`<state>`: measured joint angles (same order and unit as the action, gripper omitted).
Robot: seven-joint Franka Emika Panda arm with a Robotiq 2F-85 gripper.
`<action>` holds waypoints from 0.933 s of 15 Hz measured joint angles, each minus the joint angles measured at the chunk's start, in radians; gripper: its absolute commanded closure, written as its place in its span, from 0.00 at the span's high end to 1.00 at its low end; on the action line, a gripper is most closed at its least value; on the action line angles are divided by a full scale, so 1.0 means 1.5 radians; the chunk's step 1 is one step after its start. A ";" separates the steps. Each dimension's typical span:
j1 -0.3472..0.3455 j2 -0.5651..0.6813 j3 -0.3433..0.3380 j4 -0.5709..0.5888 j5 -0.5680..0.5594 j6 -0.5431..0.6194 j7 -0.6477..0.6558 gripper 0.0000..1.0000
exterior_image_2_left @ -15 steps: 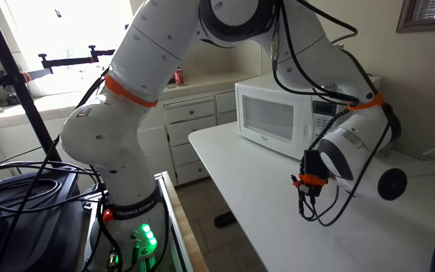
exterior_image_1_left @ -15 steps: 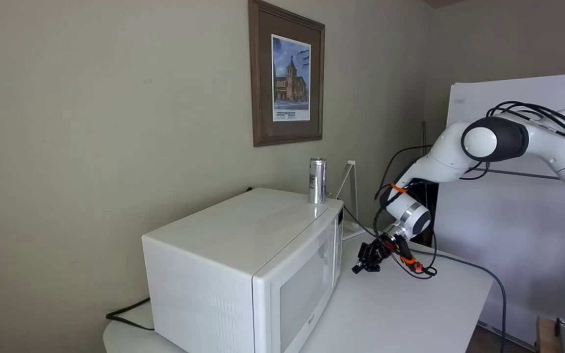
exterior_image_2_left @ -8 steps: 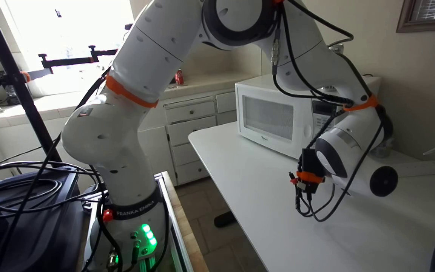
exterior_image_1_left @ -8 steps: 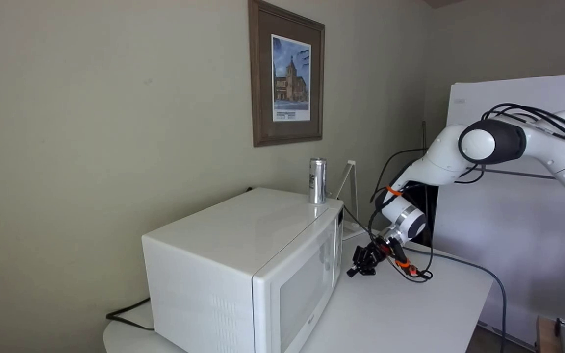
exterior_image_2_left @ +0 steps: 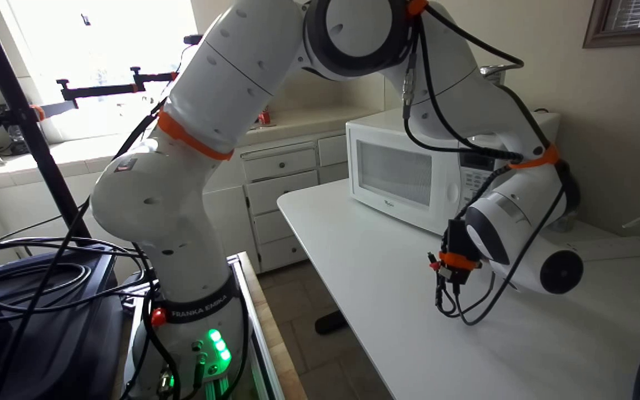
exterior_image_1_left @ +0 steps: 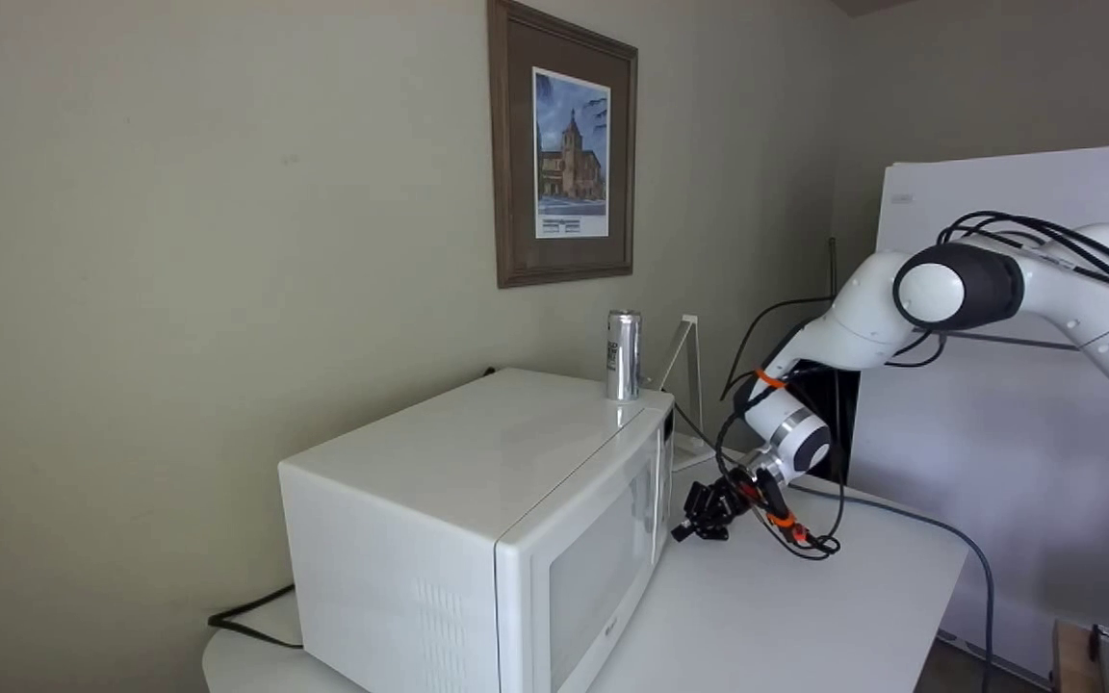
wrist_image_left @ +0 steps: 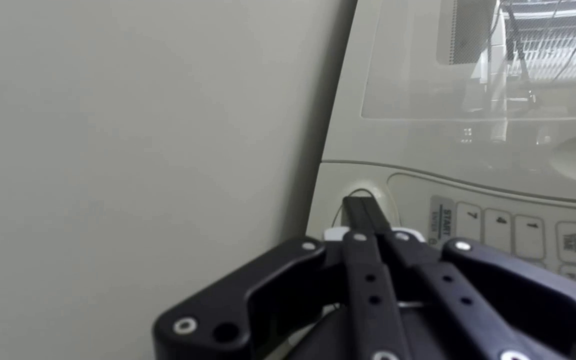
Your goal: Open the microwave door by pressing the bottom right button
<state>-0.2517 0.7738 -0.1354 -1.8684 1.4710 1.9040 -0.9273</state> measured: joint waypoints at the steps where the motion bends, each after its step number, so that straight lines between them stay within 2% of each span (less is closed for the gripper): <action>1: 0.000 0.003 0.001 0.004 0.003 0.000 0.002 0.00; 14: 0.002 0.014 0.004 0.019 0.016 0.000 0.020 0.00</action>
<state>-0.2480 0.7954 -0.1291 -1.8396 1.4950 1.9039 -0.8967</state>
